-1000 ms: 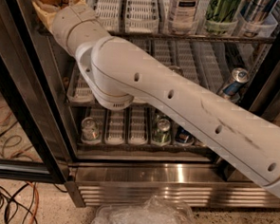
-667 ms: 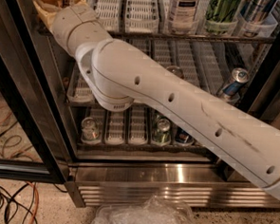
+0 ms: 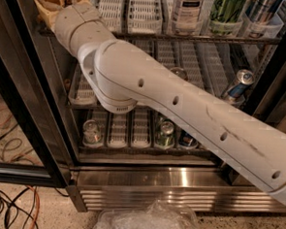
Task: Pick orange can from top shelf of fridge
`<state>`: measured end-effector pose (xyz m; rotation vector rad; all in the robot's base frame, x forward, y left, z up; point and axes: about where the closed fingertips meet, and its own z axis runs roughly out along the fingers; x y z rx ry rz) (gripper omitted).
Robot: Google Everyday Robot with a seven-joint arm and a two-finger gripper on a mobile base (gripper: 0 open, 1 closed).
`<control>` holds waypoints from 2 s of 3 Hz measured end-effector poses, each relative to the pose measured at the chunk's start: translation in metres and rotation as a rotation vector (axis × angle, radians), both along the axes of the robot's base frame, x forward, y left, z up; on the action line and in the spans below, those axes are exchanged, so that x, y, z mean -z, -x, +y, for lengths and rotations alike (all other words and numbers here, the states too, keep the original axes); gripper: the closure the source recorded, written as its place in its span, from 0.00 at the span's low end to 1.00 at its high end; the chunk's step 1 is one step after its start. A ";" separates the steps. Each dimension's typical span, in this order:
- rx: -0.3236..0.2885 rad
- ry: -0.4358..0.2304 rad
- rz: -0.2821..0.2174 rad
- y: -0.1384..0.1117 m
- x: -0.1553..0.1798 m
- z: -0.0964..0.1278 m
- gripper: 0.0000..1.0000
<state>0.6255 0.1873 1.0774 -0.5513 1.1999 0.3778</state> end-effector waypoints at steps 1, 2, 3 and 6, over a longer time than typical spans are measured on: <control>0.001 0.000 -0.014 0.000 -0.005 -0.001 1.00; 0.006 -0.022 -0.061 0.005 -0.011 -0.004 1.00; 0.005 -0.021 -0.065 0.005 -0.012 -0.004 1.00; -0.004 -0.017 -0.140 0.017 -0.036 -0.005 1.00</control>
Offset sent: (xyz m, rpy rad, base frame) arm -0.0024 -0.0065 0.0135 0.0166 -0.0537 -0.0085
